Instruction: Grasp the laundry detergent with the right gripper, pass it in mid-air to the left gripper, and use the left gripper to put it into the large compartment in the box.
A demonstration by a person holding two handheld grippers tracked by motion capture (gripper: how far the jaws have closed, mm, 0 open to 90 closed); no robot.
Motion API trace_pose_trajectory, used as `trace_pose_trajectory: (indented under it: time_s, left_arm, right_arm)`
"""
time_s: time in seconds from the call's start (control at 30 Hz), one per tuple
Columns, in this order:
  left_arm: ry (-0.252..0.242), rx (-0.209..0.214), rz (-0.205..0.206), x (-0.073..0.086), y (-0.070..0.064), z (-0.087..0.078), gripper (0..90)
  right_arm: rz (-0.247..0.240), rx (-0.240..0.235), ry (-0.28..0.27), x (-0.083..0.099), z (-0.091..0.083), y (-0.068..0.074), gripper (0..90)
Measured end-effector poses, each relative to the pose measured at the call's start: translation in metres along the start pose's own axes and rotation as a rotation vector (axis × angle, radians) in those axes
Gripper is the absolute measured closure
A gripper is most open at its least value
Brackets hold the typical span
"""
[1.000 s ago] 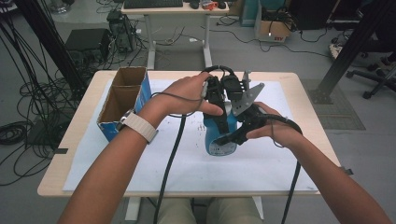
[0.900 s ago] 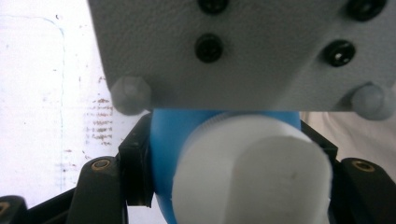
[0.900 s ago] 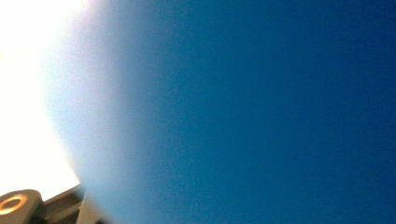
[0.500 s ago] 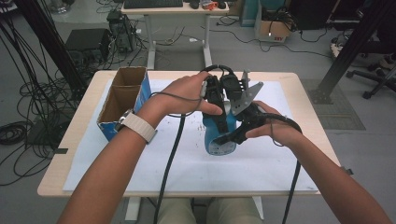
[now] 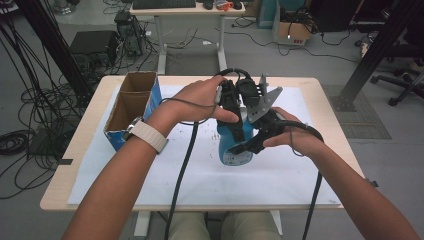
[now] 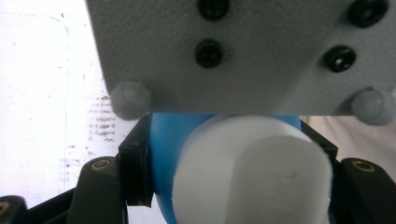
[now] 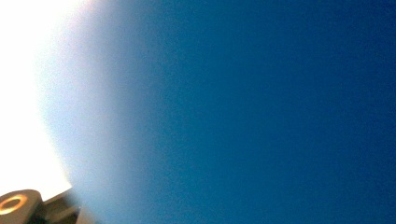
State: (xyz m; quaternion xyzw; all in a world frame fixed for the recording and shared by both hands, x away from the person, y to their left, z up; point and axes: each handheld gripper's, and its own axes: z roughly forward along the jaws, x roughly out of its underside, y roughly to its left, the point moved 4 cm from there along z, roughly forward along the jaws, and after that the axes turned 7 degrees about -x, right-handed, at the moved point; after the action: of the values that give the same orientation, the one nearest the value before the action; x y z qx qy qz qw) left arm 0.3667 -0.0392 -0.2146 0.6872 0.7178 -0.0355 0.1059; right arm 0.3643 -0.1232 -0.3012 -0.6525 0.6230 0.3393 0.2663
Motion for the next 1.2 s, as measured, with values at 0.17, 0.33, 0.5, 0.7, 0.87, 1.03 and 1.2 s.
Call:
trace_pose_trajectory:
  time_s: [0.17,0.33,0.5,0.7,0.87,1.03,1.2]
  left_arm:
    - [0.005,0.009,0.012,0.0,0.001,-0.0006,37.7]
    - [0.007,0.015,-0.027,0.0004,-0.0018,-0.0007,37.6]
    - [-0.002,0.015,-0.035,0.0006,-0.0027,-0.0001,37.6]
    - [-0.027,0.007,-0.002,0.0001,-0.0004,0.0014,37.6]
    - [-0.027,0.014,-0.044,0.0006,-0.0036,0.0016,37.6]
    - [-0.028,0.014,-0.044,0.0007,-0.0036,0.0014,37.6]
    - [0.003,0.015,-0.029,0.0007,-0.0025,-0.0004,37.6]
  right_arm:
    - [-0.004,-0.001,-0.001,-0.0009,-0.0002,-0.0003,43.6]
    - [-0.003,-0.001,-0.002,-0.0008,-0.0003,-0.0002,43.6]
    - [-0.008,0.003,-0.002,-0.0009,-0.0005,-0.0002,43.6]
    - [-0.009,0.001,-0.002,-0.0013,-0.0005,0.0,43.6]
    - [-0.002,-0.003,0.002,-0.0012,-0.0005,0.0005,43.6]
    - [-0.004,-0.002,0.003,-0.0014,-0.0006,0.0004,43.6]
    - [-0.001,-0.001,0.002,-0.0011,-0.0003,0.0004,43.6]
